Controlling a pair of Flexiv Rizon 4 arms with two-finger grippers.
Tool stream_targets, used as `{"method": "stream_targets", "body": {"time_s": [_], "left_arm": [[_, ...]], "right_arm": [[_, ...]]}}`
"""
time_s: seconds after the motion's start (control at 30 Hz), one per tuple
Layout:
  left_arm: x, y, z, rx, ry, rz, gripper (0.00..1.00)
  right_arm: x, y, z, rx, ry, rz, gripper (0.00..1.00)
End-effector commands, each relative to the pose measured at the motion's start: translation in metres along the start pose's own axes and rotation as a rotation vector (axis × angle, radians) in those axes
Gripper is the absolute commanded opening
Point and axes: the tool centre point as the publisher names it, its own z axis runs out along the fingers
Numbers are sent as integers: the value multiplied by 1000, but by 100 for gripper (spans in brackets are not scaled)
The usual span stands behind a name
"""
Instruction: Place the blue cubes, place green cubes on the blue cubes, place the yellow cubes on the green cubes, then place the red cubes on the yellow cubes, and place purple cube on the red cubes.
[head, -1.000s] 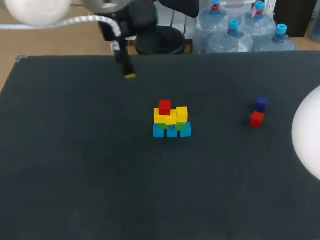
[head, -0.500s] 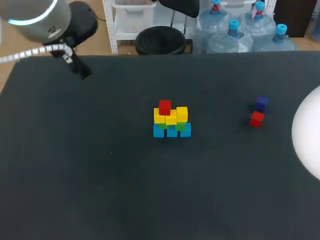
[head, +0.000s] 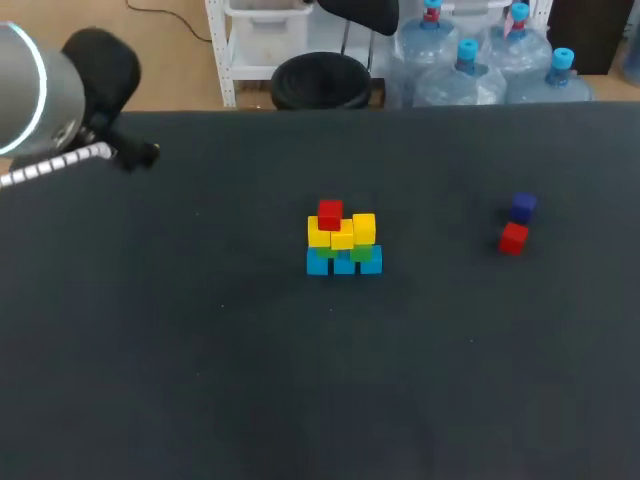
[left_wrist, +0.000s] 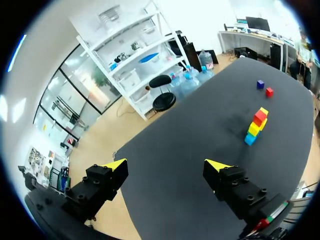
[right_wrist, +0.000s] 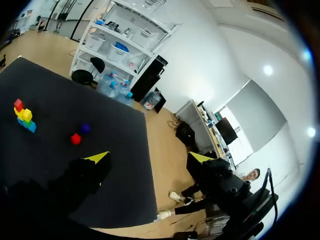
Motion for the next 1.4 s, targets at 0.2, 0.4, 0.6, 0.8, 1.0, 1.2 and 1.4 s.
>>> {"method": "stream_targets", "body": {"time_s": [0.2,0.4,0.6,0.8,1.0,1.2,1.4], "left_arm": [[4,1,0,3,-88,-1,100],[4,1,0,3,-88,-1,100],[4,1,0,3,-88,-1,100],[4,1,0,3,-88,-1,100],[4,1,0,3,-88,-1,100],[4,1,0,3,-88,-1,100],[4,1,0,3,-88,-1,100]], "right_arm": [[-8,20,61,-49,111,-104,100],[-10,38,88,-74,114,-224,100],[-27,46,105,-53,96,-349,100],[-51,40,123,-44,109,-363,100],[-65,59,111,-214,72,-467,100],[-60,69,66,-523,-31,-528,100],[-35,53,29,-924,9,-579,100]]}}
